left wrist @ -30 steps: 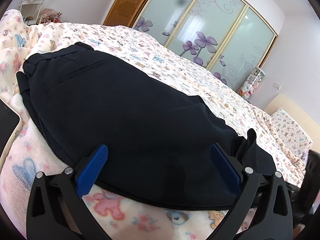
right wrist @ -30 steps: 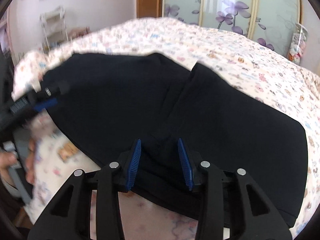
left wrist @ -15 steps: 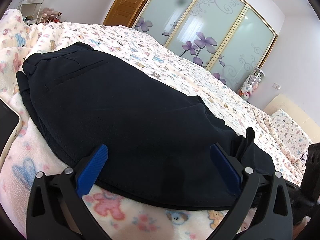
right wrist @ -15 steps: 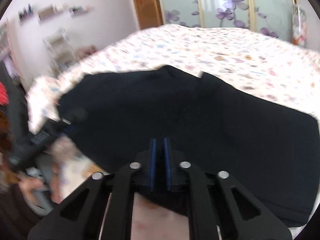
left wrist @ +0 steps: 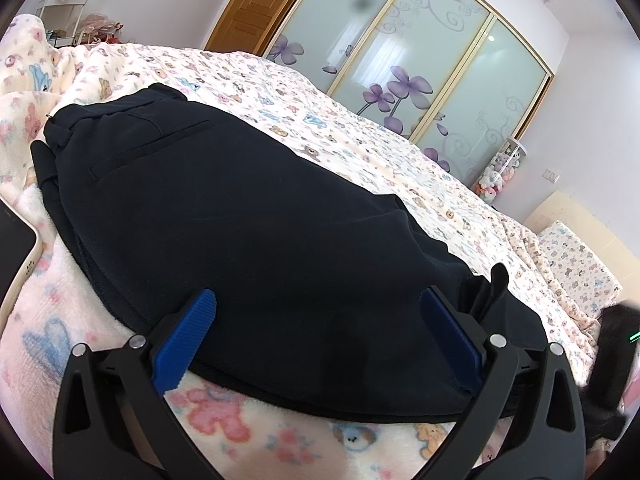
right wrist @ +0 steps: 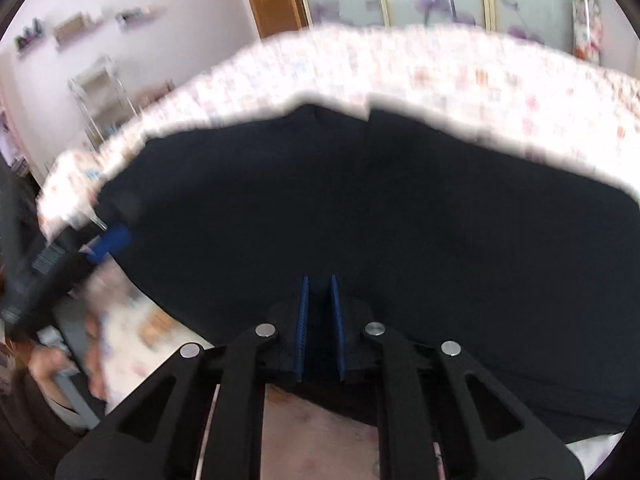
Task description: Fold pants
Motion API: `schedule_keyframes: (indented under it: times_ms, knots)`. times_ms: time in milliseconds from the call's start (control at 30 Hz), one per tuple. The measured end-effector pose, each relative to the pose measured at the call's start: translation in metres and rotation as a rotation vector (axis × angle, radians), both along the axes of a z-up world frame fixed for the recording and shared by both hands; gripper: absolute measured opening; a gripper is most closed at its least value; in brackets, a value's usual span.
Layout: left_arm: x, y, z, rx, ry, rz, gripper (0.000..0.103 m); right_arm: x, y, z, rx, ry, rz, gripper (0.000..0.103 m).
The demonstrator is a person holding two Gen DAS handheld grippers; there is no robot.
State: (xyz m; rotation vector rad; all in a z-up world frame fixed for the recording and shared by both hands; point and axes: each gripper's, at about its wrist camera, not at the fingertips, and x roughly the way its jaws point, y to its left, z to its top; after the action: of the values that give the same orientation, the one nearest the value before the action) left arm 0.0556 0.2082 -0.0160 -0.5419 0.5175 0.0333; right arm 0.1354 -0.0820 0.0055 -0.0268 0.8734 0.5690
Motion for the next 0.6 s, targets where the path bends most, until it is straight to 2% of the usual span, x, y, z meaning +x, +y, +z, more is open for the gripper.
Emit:
schedule_keyframes:
  times_ms: [100,167,233,333,400,433,467,567,600]
  knots:
    - [0.0,0.001,0.0,-0.003,0.003,-0.003,0.101,0.002,-0.004,0.0,0.029,0.014,-0.006,0.013]
    - [-0.001,0.003,0.004,-0.025,0.009,-0.018,0.101,0.0,-0.014,0.006,0.085,0.024,-0.014,0.013]
    - [-0.008,0.012,0.01,-0.082,0.024,-0.051,0.101,-0.009,-0.032,0.019,0.188,0.008,-0.022,0.013]
    - [-0.028,0.033,0.016,-0.202,0.056,-0.054,0.101,-0.026,-0.057,0.033,0.276,-0.027,-0.017,0.015]
    - [-0.039,0.048,0.016,-0.277,0.094,-0.044,0.101,-0.038,-0.077,0.037,0.355,-0.037,-0.025,0.044]
    - [-0.043,0.055,0.015,-0.306,0.105,-0.036,0.101,-0.043,-0.086,0.037,0.389,-0.045,-0.041,0.08]
    - [-0.045,0.06,0.014,-0.332,0.113,-0.03,0.101,-0.051,-0.098,0.037,0.438,-0.07,-0.06,0.092]
    - [-0.04,0.076,0.01,-0.452,0.182,-0.051,0.101,-0.066,-0.12,0.027,0.577,-0.081,-0.042,0.091]
    - [-0.036,0.077,0.009,-0.467,0.203,-0.056,0.101,-0.069,-0.127,0.021,0.624,-0.074,-0.04,0.091]
